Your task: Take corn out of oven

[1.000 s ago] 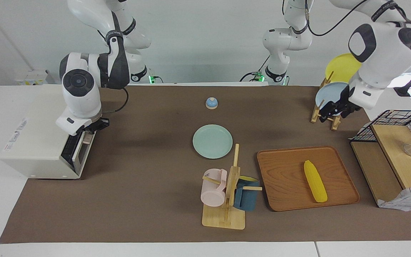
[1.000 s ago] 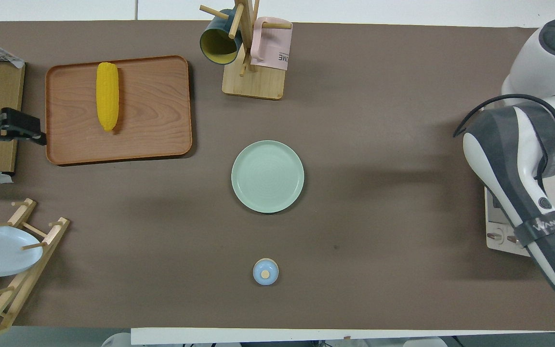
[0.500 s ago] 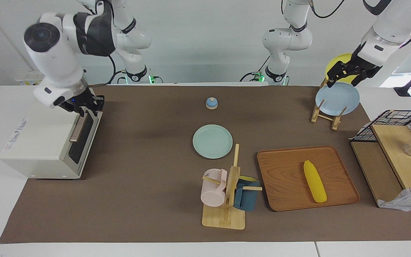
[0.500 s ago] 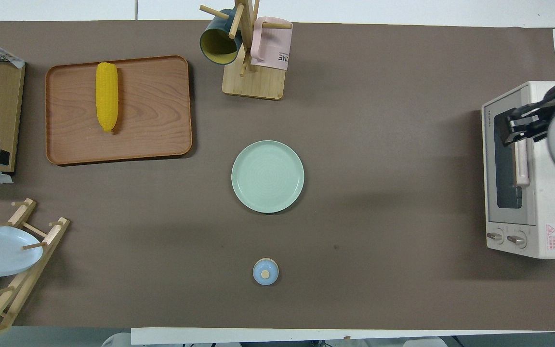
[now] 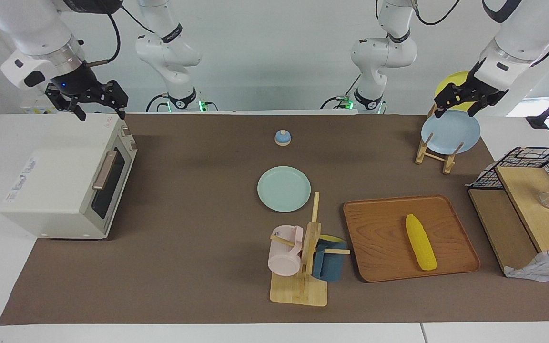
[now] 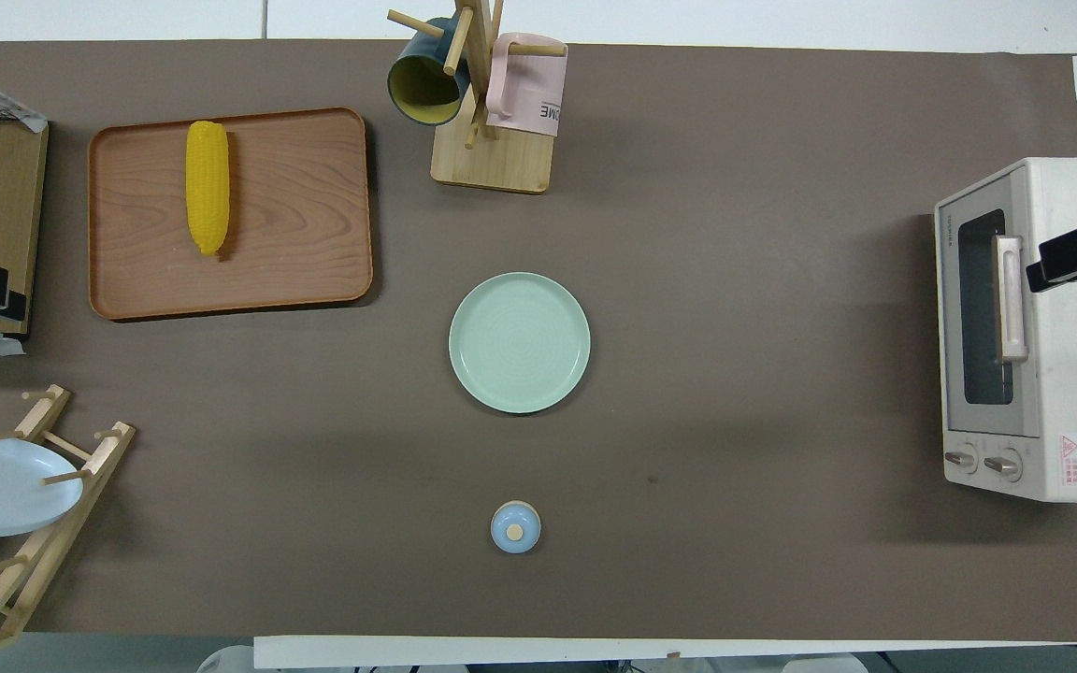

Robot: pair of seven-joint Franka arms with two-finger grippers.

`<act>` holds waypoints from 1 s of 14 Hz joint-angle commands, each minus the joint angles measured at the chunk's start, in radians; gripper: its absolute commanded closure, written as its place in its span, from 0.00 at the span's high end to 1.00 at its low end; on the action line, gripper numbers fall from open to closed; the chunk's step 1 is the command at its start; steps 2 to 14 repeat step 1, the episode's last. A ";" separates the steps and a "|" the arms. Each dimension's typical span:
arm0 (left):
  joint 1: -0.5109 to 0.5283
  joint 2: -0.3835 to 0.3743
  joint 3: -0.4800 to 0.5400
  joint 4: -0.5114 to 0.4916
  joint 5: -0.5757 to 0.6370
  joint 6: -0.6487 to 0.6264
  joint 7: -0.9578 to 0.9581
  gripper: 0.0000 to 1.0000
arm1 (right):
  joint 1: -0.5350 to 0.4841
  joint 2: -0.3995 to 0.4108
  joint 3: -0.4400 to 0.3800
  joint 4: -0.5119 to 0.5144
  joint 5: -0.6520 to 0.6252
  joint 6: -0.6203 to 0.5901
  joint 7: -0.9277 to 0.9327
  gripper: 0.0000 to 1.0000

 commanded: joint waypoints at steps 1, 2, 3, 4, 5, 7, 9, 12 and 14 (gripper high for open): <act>-0.007 0.010 0.002 0.022 0.016 -0.025 0.015 1.00 | -0.007 -0.008 0.001 -0.015 0.008 0.002 -0.013 1.00; -0.007 0.010 0.002 0.022 0.016 -0.025 0.015 1.00 | -0.007 -0.008 0.001 -0.015 0.008 0.002 -0.013 1.00; -0.007 0.010 0.002 0.022 0.016 -0.025 0.015 1.00 | -0.007 -0.008 0.001 -0.015 0.008 0.002 -0.013 1.00; -0.007 0.010 0.002 0.022 0.016 -0.025 0.015 1.00 | -0.007 -0.008 0.001 -0.015 0.008 0.002 -0.013 1.00; -0.007 0.010 0.002 0.022 0.016 -0.025 0.015 1.00 | -0.007 -0.008 0.001 -0.015 0.008 0.002 -0.013 1.00; -0.007 0.010 0.002 0.022 0.016 -0.025 0.015 1.00 | -0.007 -0.008 0.001 -0.015 0.008 0.002 -0.013 1.00; -0.007 0.010 0.002 0.022 0.016 -0.025 0.015 1.00 | -0.007 -0.008 0.001 -0.015 0.008 0.002 -0.013 1.00; -0.007 0.010 0.002 0.022 0.016 -0.025 0.015 1.00 | -0.007 -0.008 0.001 -0.015 0.008 0.002 -0.013 1.00; -0.007 0.010 0.002 0.022 0.016 -0.025 0.015 1.00 | -0.007 -0.008 0.001 -0.015 0.008 0.002 -0.013 1.00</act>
